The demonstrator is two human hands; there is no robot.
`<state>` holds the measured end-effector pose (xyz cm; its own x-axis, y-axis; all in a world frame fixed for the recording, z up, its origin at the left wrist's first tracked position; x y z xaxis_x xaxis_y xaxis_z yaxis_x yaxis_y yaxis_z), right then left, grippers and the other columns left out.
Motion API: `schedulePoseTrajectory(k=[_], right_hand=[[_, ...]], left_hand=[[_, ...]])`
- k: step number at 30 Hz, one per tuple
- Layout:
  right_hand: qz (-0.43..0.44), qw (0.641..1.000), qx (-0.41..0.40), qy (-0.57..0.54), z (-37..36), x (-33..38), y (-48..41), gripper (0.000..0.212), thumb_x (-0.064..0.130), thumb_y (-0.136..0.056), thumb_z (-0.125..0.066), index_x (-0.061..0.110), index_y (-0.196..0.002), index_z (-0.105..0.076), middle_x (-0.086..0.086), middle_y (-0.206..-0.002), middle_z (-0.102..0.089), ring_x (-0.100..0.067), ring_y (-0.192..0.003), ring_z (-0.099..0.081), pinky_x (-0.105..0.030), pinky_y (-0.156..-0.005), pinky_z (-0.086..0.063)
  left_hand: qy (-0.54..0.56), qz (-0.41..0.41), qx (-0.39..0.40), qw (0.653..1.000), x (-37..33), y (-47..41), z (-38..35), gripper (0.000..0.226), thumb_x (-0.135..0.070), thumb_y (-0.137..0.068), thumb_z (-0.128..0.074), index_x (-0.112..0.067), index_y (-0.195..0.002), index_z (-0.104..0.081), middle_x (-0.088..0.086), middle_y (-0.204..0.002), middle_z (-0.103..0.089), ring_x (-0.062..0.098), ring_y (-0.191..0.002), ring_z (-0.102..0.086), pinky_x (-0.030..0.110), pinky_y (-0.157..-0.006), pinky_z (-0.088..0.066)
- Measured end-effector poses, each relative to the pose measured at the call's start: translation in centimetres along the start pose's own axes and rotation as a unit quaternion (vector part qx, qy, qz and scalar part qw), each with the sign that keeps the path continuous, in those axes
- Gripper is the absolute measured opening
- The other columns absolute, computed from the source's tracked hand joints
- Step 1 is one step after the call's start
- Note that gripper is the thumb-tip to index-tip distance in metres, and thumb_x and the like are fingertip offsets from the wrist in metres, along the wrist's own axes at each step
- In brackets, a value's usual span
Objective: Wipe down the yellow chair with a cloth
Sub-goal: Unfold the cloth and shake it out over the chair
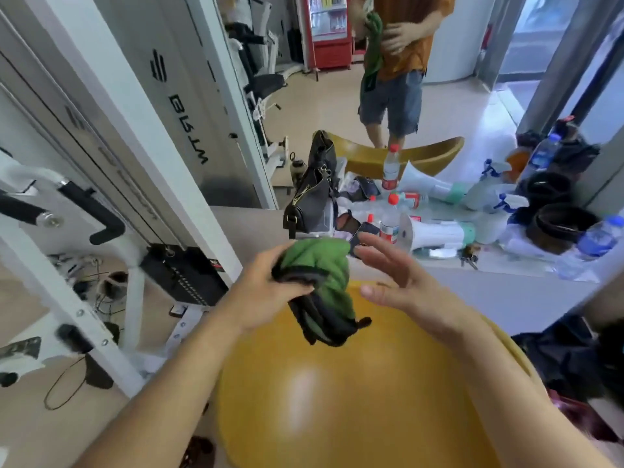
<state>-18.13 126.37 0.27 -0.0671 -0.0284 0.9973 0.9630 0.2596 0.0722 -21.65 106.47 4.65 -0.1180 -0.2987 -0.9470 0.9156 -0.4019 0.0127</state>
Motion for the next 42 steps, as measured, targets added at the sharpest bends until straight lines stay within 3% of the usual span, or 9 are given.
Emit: schedulePoseTrajectory(k=[4, 9, 15, 20, 25, 32, 37, 39, 42], right_hand=[[-0.092, 0.982, 0.166, -0.010, 1.1, -5.5, -4.5, 0.055, 0.033, -0.068, -0.085, 0.016, -0.116, -0.063, 0.008, -0.108, -0.072, -0.009, -0.100, -0.066, -0.023, -0.085, -0.052], [-0.184, 0.970, 0.053, -0.148, 3.9, -11.6, -7.0, 0.030, 0.019, -0.084, -0.072, 0.017, -0.113, -0.066, -0.005, -0.113, -0.070, -0.018, -0.096, -0.068, -0.034, -0.079, -0.055], [-0.178, 0.827, -0.055, -0.530, 6.2, -13.7, -13.0, 0.055, 0.053, -0.093, -0.046, 0.011, -0.125, -0.063, -0.019, -0.126, -0.063, -0.039, -0.106, -0.064, -0.059, -0.092, -0.049], [-0.222, 0.881, -0.220, -0.354, 9.3, -18.6, -18.7, 0.030, 0.014, -0.094, -0.058, 0.000, -0.120, -0.060, -0.021, -0.104, -0.072, -0.036, -0.096, -0.070, -0.049, -0.082, -0.057], [-0.148, 0.932, -0.215, -0.251, 13.0, -22.0, -25.2, 0.047, 0.015, -0.084, -0.069, 0.022, -0.126, -0.049, -0.012, -0.112, -0.070, -0.031, -0.101, -0.068, -0.053, -0.091, -0.053], [-0.052, 0.904, -0.350, -0.239, 17.9, -25.7, -35.4, 0.053, -0.001, -0.085, -0.061, 0.020, -0.130, -0.042, -0.013, -0.112, -0.066, -0.029, -0.098, -0.067, -0.050, -0.085, -0.056], [-0.097, 0.947, -0.300, -0.062, 19.1, -30.1, -40.8, 0.064, -0.009, -0.076, -0.047, 0.011, -0.136, -0.038, -0.012, -0.115, -0.060, -0.017, -0.084, -0.055, -0.019, -0.061, -0.047], [-0.128, 0.952, -0.228, 0.156, 18.8, -32.0, -42.3, 0.054, -0.005, -0.080, -0.045, 0.006, -0.133, -0.042, -0.016, -0.121, -0.059, -0.024, -0.105, -0.054, -0.033, -0.083, -0.048], [-0.197, 0.912, -0.122, 0.338, 18.1, -34.8, -42.8, 0.058, 0.016, -0.087, -0.049, 0.016, -0.142, -0.032, -0.005, -0.148, -0.037, -0.023, -0.144, -0.023, -0.050, -0.110, -0.029]], left_hand=[[0.087, 0.007, 0.022, 0.996, -1.8, -8.0, 0.6, 0.044, 0.003, -0.062, -0.066, -0.005, -0.105, -0.066, 0.007, -0.094, -0.071, 0.017, -0.096, -0.066, 0.029, -0.088, -0.052], [-0.155, -0.019, -0.011, 0.988, 1.1, -18.4, -0.3, 0.062, 0.019, -0.071, -0.055, -0.039, -0.088, -0.066, -0.005, -0.092, -0.068, 0.015, -0.098, -0.061, 0.035, -0.090, -0.048], [-0.311, -0.136, 0.057, 0.939, 9.2, -20.8, -6.2, 0.063, 0.017, -0.065, -0.055, -0.026, -0.108, -0.069, -0.012, -0.112, -0.055, 0.005, -0.105, -0.054, 0.017, -0.091, -0.043], [-0.282, 0.004, 0.139, 0.949, 17.1, -22.9, -8.4, 0.053, -0.005, -0.072, -0.056, -0.037, -0.114, -0.064, -0.018, -0.128, -0.049, -0.002, -0.115, -0.049, 0.002, -0.095, -0.031], [0.064, 0.181, 0.093, 0.977, 21.9, -30.4, -9.8, 0.038, -0.041, -0.081, -0.070, -0.046, -0.111, -0.047, -0.005, -0.119, -0.059, 0.017, -0.092, -0.068, 0.036, -0.075, -0.057], [-0.092, -0.012, -0.051, 0.994, 25.3, -44.5, -10.9, 0.024, -0.011, -0.075, -0.067, -0.033, -0.082, -0.059, 0.001, -0.103, -0.062, 0.022, -0.094, -0.061, 0.025, -0.082, -0.046], [-0.552, -0.093, 0.020, 0.828, 29.3, -50.1, -12.7, 0.034, -0.012, -0.089, -0.052, -0.027, -0.119, -0.056, 0.009, -0.150, -0.025, 0.033, -0.133, -0.030, 0.045, -0.109, -0.024], [-0.727, -0.078, 0.146, 0.666, 32.1, -50.9, -13.4, 0.044, -0.020, -0.087, -0.056, -0.027, -0.130, -0.052, 0.009, -0.156, -0.019, 0.032, -0.143, -0.013, 0.055, -0.115, -0.005], [-0.791, -0.049, 0.248, 0.556, 35.2, -50.8, -13.5, 0.044, -0.027, -0.089, -0.053, -0.022, -0.132, -0.050, 0.003, -0.142, -0.045, 0.025, -0.134, -0.036, 0.050, -0.117, 0.002]])
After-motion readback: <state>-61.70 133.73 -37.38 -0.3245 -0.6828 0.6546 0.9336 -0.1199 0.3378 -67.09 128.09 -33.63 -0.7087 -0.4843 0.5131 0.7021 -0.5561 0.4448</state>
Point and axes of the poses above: each hand's wrist, its own y-axis away from the middle knuckle, its own z-axis out of the back of the hand, x = y × z, the point moved 4 cm from there along -y, towards the middle knuckle
